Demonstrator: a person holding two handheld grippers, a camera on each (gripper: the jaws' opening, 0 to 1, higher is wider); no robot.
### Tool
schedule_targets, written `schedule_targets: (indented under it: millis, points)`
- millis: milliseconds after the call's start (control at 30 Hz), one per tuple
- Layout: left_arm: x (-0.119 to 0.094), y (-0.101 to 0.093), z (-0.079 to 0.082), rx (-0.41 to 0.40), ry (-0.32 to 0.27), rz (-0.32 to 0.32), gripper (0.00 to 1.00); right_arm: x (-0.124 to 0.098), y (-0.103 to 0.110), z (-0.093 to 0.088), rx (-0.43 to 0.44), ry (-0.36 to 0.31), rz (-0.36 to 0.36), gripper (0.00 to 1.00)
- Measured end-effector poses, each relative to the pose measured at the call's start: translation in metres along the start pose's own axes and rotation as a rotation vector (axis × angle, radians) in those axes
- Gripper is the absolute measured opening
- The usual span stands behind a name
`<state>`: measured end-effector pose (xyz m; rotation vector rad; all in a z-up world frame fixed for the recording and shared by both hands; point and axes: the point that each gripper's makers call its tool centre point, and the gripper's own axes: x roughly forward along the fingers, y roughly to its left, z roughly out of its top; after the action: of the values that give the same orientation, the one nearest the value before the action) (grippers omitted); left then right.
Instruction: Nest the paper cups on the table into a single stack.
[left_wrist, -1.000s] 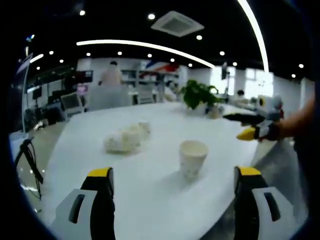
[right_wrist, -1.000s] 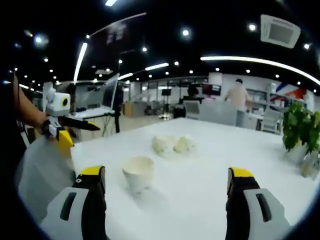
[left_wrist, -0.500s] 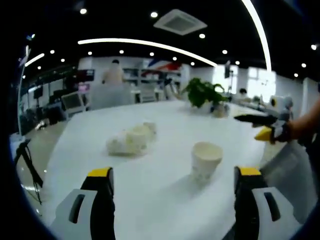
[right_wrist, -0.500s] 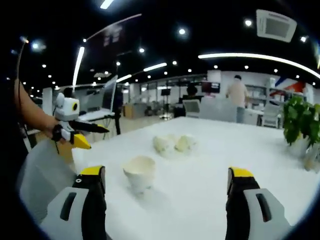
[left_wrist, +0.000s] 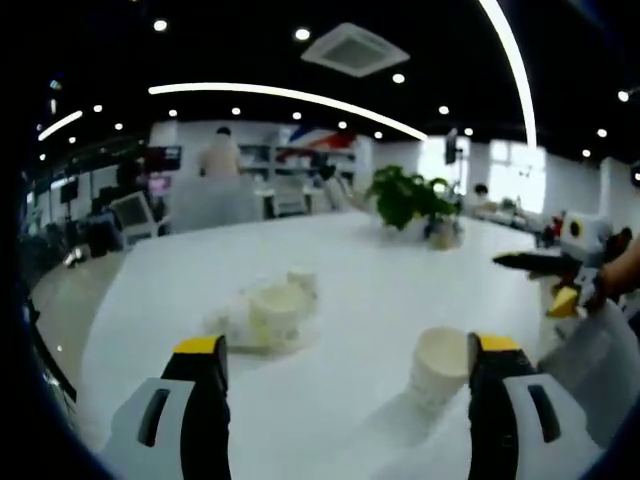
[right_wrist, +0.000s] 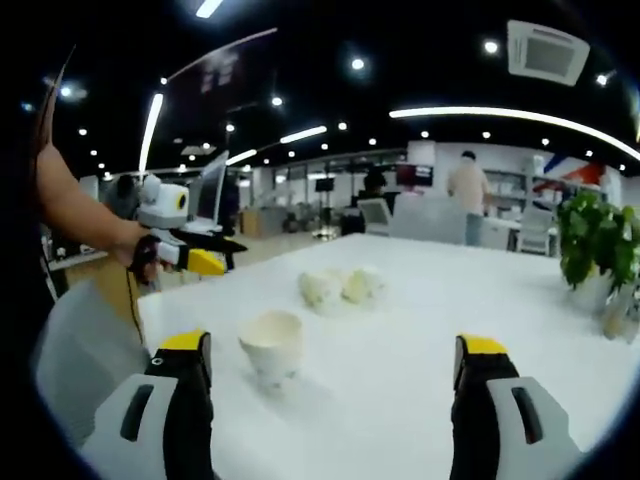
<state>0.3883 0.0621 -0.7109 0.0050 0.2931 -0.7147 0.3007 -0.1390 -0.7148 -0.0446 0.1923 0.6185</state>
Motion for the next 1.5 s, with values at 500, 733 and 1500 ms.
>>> schedule_targets:
  millis: [500, 733, 1500]
  points:
    - [0.057, 0.023, 0.024, 0.008, -0.012, -0.023, 0.96, -0.001, -0.005, -0.001, 0.012, 0.006, -0.012, 0.99]
    - [0.08, 0.033, 0.033, 0.017, -0.028, -0.017, 0.94, -0.001, -0.006, -0.001, 0.005, 0.007, -0.015, 0.98]
    - [0.125, 0.066, 0.023, 0.067, 0.037, -0.026, 0.83, -0.001, -0.014, -0.003, 0.028, 0.022, -0.039, 0.97]
